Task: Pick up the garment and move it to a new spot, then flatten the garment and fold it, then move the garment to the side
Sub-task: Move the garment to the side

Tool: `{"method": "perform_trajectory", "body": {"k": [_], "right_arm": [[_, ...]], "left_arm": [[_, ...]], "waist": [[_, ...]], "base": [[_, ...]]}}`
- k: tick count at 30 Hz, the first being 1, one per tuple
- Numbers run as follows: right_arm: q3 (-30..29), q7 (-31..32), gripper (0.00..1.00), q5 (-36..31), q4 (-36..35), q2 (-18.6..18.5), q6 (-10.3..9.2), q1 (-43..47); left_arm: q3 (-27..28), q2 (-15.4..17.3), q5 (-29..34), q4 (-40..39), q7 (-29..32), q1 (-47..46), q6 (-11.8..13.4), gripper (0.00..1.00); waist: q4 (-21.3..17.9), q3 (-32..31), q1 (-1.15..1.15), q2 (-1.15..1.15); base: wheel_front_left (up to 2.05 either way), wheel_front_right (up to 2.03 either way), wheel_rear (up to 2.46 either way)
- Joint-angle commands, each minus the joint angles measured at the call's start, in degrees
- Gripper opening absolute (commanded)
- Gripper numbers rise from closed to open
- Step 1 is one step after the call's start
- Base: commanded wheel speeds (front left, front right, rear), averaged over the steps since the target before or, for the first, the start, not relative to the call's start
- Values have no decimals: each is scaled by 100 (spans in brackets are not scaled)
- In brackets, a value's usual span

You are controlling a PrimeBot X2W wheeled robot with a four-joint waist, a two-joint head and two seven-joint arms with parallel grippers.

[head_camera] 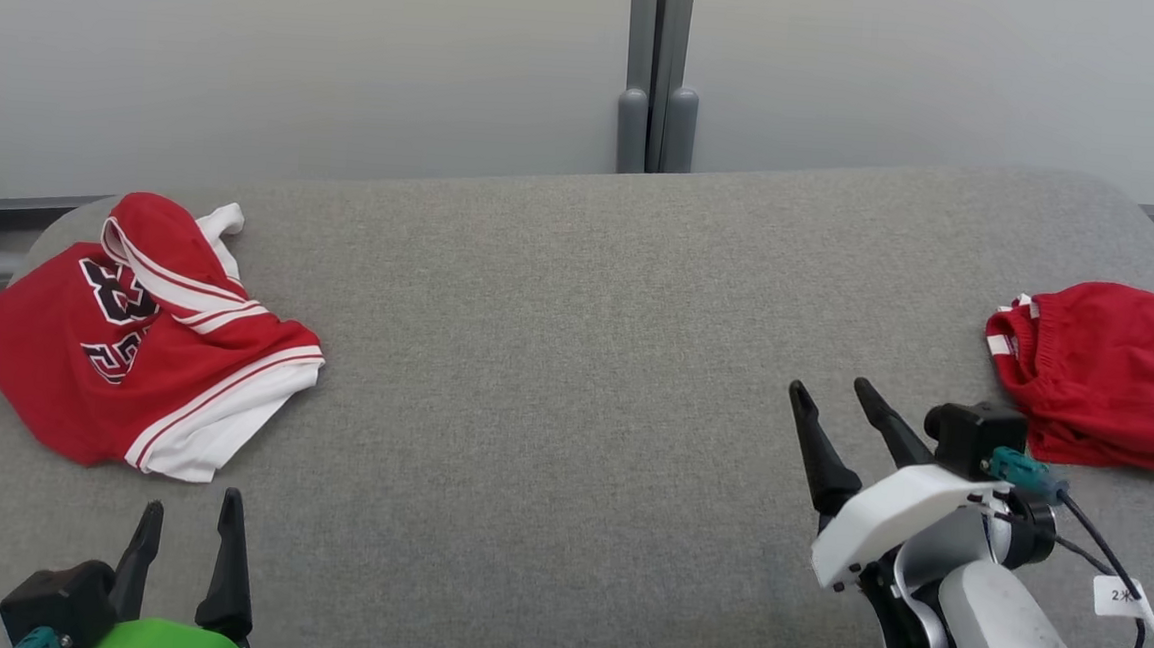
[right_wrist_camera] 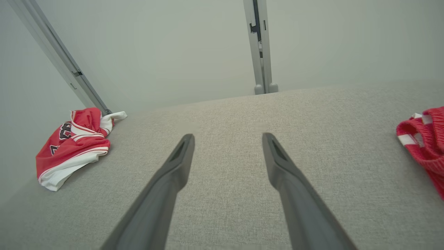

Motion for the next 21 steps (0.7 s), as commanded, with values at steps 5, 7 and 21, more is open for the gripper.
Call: {"method": "perform_trajectory", "body": {"k": [5,7,21], "right_arm": [[-215,312,100,-345,-682,168,-3,564],[-264,418,100,-372,-905,218,-3,726],[-324,618,100,-493,-1497,267,-3,1104]], "left_arm": [[26,-23,74,-21,-17,190,-4,100],[17,-24,60,-52,-6,213,33,100],[-121,61,103,79,91,42,-114,100]], "waist": [[18,-22,0,0],[23,-30,0,0],[12,-29,0,0]], "base": [[0,0,0],[0,0,0],[0,0,0]]}}
